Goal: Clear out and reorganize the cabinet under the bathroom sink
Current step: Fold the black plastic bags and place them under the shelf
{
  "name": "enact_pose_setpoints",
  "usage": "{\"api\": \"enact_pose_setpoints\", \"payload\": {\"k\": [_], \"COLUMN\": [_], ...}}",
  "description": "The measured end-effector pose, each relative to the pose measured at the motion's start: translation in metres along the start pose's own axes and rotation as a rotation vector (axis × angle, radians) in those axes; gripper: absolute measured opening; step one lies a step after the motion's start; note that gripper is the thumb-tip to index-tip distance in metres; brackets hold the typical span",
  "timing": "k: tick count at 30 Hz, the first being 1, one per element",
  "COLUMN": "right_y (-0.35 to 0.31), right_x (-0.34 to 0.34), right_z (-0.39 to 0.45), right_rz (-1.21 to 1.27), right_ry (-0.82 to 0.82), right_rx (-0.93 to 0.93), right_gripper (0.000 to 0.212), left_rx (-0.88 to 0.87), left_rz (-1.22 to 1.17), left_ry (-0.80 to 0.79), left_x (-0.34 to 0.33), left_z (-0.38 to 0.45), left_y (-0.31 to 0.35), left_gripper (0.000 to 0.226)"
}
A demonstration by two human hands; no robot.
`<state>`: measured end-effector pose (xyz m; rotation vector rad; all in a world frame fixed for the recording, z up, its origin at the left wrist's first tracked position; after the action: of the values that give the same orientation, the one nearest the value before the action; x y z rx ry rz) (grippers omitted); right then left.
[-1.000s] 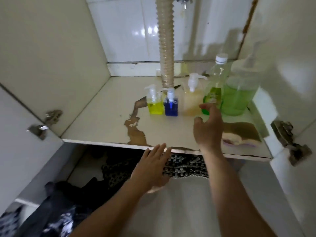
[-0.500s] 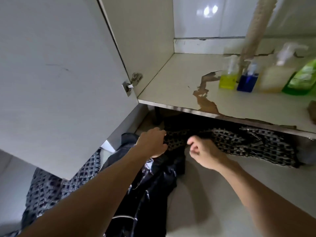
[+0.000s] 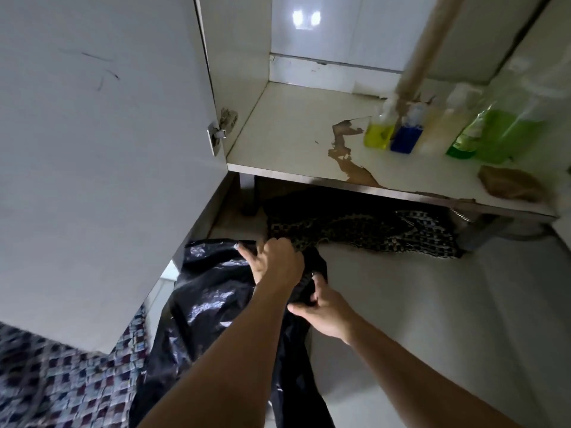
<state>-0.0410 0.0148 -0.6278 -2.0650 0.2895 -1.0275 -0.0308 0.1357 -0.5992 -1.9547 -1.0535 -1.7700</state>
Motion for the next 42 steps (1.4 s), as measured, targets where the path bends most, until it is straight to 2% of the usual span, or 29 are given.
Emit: {"api": "enact_pose_setpoints", "payload": {"k": [2,5,7,10,13,16,17,20,23,25,28,31,33,36,38,39,40,42], "right_y": [-0.001,-0.003,-0.001,-0.004,-0.001,0.003,0.003,-0.004,-0.023,-0.041,-0.072,-0.105,-0.121,-0.134,-0.136,-0.135,-0.133,-0.121], "right_x": [-0.003,-0.003,-0.002,0.001,0.010,0.016,0.016,0.013,0.011,0.015,0.026,0.052,0.074,0.115,0.148,0.164,0.180,0.206], "right_z": [0.003,0.005,0.001,-0.018,-0.029,-0.029,-0.030,-0.036,-0.045,-0.051,-0.062,-0.087,-0.103,-0.128,-0.149,-0.159,-0.170,-0.188], "right_rz": [-0.018,0.038,0.012,0.022,0.028,0.212,0.264,0.396,0.477,0.479,0.399,0.203,0.121,0.053,-0.094,-0.180,-0.259,-0.395], "right_ry": [-0.005,0.095,0.157,0.240,0.337,0.380,0.377,0.344,0.311,0.289,0.265,0.323,0.367,0.479,0.570,0.606,0.643,0.724], "right_rx": [-0.009,0.005,0.060,0.140,0.173,0.133,0.127,0.153,0.205,0.264,0.402,0.559,0.597,0.651,0.699,0.729,0.763,0.784], "right_gripper": [0.078,0.036,0.023,0.018,0.017,0.016,0.015,0.021,0.026,0.030,0.030,0.016,0.026,0.061,0.081,0.080,0.071,0.034], "left_rx": [0.032,0.041,0.010,-0.006,-0.031,-0.102,-0.116,-0.140,-0.121,-0.091,-0.078,-0.083,-0.136,-0.226,-0.306,-0.361,-0.423,-0.551], "left_rz": [-0.008,-0.024,0.045,0.086,0.097,0.130,0.164,0.349,0.444,0.415,0.268,0.101,0.015,-0.076,-0.111,-0.120,-0.121,-0.099], "left_ry": [0.022,0.023,0.032,0.032,-0.013,-0.101,-0.122,-0.105,0.029,0.190,0.466,0.615,0.700,0.675,0.611,0.588,0.565,0.513], "left_x": [-0.001,0.001,0.003,0.013,0.026,0.043,0.049,0.068,0.090,0.113,0.158,0.199,0.220,0.240,0.245,0.245,0.245,0.244], "left_z": [-0.004,-0.011,-0.019,-0.024,-0.030,-0.040,-0.044,-0.062,-0.085,-0.103,-0.128,-0.152,-0.167,-0.188,-0.204,-0.213,-0.223,-0.243], "left_y": [-0.003,0.001,0.000,-0.006,-0.014,-0.025,-0.030,-0.048,-0.060,-0.060,-0.057,-0.043,-0.027,0.001,0.022,0.033,0.044,0.066], "left_gripper": [0.028,0.029,0.033,0.041,0.058,0.075,0.072,0.041,0.020,0.021,0.021,0.018,0.017,0.011,0.008,0.008,0.009,0.011]}}
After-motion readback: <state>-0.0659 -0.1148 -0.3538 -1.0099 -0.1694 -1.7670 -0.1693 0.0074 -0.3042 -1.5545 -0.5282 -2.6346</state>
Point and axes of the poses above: each hand's wrist, its own z-axis towards the middle knuckle, its own x-axis out of the back of the hand, y = z × x, the point moved 2 cm from there along z, towards the middle knuckle, and after that the axes turned 12 degrees about x, right-handed, at the moved point
